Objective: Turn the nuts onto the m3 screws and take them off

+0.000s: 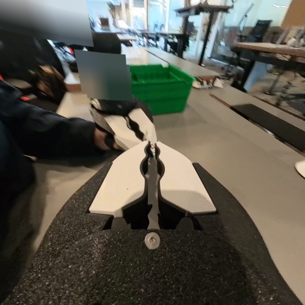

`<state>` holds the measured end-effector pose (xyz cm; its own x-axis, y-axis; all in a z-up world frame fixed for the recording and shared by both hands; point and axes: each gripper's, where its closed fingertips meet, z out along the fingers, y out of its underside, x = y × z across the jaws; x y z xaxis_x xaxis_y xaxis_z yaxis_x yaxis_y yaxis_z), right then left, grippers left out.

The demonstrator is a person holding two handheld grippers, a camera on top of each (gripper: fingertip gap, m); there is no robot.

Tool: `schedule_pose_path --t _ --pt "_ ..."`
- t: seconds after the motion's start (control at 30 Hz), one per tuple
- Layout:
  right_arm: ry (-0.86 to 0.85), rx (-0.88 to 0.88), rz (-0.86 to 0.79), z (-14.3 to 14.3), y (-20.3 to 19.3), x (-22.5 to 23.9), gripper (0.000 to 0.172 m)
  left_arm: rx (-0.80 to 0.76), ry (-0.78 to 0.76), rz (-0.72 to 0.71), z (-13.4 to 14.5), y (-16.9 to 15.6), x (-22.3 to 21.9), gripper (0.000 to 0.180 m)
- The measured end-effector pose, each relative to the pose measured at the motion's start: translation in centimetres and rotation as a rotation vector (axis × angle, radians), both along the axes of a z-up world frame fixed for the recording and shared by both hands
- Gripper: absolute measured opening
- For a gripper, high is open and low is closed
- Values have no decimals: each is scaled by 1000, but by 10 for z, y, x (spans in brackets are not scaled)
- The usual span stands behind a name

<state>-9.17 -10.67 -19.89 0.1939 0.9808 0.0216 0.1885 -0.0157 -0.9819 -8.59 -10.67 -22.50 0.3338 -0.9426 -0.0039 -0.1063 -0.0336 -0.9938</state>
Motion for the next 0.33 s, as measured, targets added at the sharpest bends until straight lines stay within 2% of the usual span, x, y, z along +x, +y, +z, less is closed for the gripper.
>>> schedule_pose_path --t 0.33 --pt "-32 17 59 7 -14 -4 5 22 63 -42 -7 -7 7 1"
